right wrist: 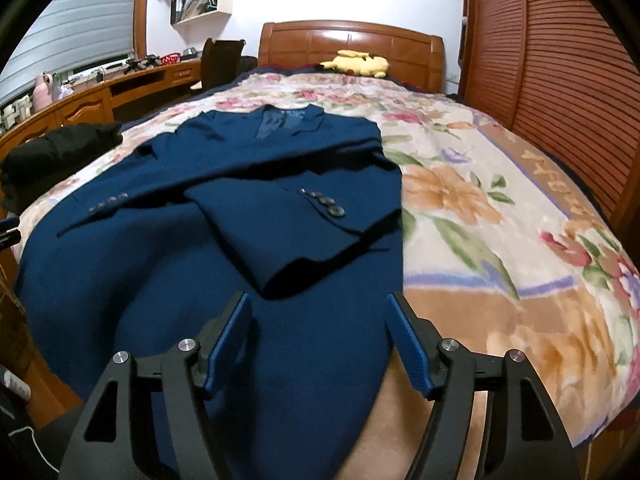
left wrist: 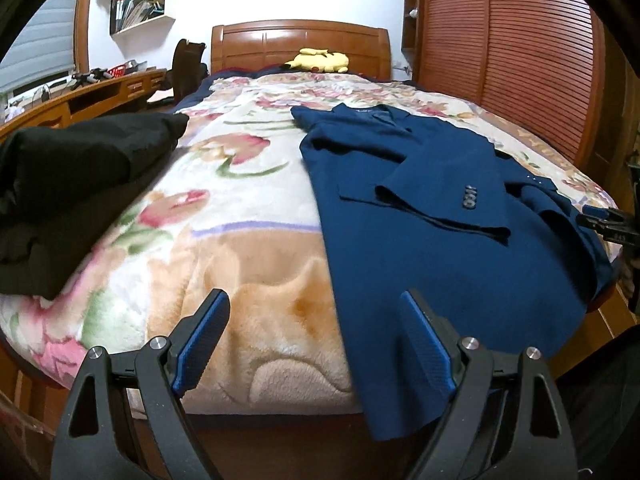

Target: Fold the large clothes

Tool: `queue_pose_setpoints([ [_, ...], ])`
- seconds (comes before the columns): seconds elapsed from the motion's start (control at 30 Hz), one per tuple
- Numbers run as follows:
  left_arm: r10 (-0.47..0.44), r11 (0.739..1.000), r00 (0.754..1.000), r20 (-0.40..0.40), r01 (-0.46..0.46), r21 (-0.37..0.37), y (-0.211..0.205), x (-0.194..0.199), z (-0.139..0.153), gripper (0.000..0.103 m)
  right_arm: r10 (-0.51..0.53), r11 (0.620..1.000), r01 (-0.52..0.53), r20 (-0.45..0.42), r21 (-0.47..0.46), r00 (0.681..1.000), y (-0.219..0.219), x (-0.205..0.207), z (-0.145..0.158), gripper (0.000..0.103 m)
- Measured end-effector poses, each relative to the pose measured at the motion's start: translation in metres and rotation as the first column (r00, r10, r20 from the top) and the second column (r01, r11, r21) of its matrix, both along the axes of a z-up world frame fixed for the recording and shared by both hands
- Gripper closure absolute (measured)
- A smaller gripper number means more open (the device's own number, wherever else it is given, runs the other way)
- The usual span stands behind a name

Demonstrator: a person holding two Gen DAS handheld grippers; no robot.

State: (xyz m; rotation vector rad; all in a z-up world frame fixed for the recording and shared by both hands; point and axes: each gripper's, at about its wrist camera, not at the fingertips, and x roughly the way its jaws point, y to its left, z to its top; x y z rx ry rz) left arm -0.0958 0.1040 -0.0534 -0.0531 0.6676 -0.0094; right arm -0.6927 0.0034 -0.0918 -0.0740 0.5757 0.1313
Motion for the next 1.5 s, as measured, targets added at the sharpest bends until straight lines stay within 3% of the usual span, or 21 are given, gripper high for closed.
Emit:
queue_pose_setpoints([
  [0.5,-0.029,0.999,0.999,-0.024,0.028,-0.024,-0.008,-0.003,-0.015,0.016,0.035,0.999,-0.034,-0.033,0.034,0.999,-0.014,-0.013,-0.008,0.032],
  [0.73,-0.042,0.999,0.999,-0.02,0.042,-0.016,-0.013,-0.003,-0.017,0.036,0.079,0.996,-0.077,-0.047,0.043,0.996,-0.012,-0.015,-0.01,0.032],
  [0.9,-0.098,0.995,0.995,-0.022,0.098,-0.037,-0.021,-0.005,-0.015,0.065,0.101,0.993,-0.097,-0.063,0.065,0.993,-0.012,-0.014,-0.011,0.032],
  [1.07,-0.112,0.993,0.993,-0.036,0.111,-0.041,-0.028,-0.002,-0.015,0.065,0.114,0.991,-0.109,-0.075,0.076,0.991,-0.01,-0.015,-0.012,0.035],
  [1.27,-0.125,0.991,0.991,-0.055,0.122,-0.057,-0.028,-0.001,-0.017,0.061,0.126,0.992,-0.124,-0.083,0.021,0.989,0.002,-0.017,-0.014,0.05],
  [1.3,-0.126,0.991,0.99,-0.056,0.124,-0.044,-0.03,-0.001,-0.017,0.063,0.131,0.991,-0.129,-0.08,0.027,0.988,0.002,-0.017,-0.013,0.058],
  [1.33,-0.131,0.991,0.99,-0.058,0.129,-0.036,-0.033,-0.001,-0.016,0.067,0.133,0.991,-0.131,-0.075,0.033,0.988,0.002,-0.017,-0.012,0.064],
  [1.4,-0.132,0.991,0.99,-0.057,0.129,-0.04,-0.033,-0.002,-0.013,0.094,0.126,0.992,-0.124,-0.058,0.039,0.99,-0.001,-0.018,-0.01,0.089],
  [1.5,-0.133,0.988,0.99,-0.043,0.13,-0.078,-0.03,-0.003,-0.002,0.098,0.13,0.989,-0.129,-0.01,0.076,0.991,-0.006,-0.023,-0.001,0.096],
])
